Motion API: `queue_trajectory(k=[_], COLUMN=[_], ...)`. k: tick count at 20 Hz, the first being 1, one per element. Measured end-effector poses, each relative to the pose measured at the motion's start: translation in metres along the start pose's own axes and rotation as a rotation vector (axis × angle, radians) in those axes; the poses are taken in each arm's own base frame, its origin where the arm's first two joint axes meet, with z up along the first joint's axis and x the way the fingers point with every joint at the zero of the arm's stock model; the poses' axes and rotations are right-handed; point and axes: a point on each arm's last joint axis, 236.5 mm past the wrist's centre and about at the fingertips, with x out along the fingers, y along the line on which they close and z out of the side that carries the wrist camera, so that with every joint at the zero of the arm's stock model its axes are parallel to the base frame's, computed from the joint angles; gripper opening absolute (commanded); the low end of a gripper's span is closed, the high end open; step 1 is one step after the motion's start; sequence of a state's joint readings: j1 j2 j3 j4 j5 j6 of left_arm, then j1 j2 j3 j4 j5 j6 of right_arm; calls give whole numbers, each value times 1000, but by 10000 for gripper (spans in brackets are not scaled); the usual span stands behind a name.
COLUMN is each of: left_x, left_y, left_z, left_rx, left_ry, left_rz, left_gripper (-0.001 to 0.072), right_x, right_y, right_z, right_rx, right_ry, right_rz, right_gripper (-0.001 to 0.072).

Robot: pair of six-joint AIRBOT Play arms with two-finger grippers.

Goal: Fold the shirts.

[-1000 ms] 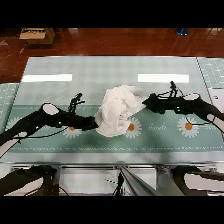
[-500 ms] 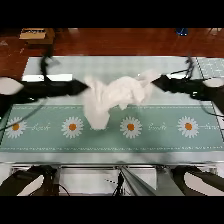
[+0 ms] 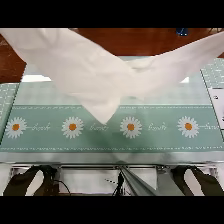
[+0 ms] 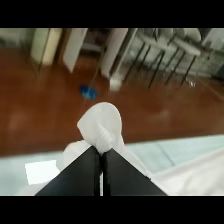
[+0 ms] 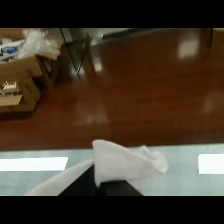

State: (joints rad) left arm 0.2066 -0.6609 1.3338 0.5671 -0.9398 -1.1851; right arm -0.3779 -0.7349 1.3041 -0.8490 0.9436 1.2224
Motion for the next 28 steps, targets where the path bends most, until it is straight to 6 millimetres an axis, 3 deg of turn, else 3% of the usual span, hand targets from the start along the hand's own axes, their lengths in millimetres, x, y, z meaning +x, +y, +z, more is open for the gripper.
queue_trajectory(k=[4,7,9,11,15,17,20,25,28], left_x=[-46,-75,-86,-93,-104,-105,-99,-74,-61], left_y=[-54,-77,-81,-71,-43,-26,10,53,78], left_z=[50,59,43,10,-62,-101,-166,-270,-315], left_rx=[146,191,174,144,47,-33,-167,-408,-520], left_ry=[-132,-148,-74,66,354,492,675,819,833], left_rz=[-3,33,61,121,204,226,259,229,248], left_gripper=[27,27,27,27,27,27,27,28,28], right_x=[-60,-105,-130,-149,-155,-145,-107,3,70], right_y=[24,51,62,64,23,2,-29,-63,-75], right_z=[68,110,125,124,78,51,17,-59,-107], right_rx=[-91,-145,-170,-199,-212,-198,-146,4,42], right_ry=[-170,-290,-327,-304,-57,90,297,652,795], right_rz=[-70,-83,-106,-158,-332,-374,-373,-193,-123], right_gripper=[21,21,21,21,21,21,21,21,22])
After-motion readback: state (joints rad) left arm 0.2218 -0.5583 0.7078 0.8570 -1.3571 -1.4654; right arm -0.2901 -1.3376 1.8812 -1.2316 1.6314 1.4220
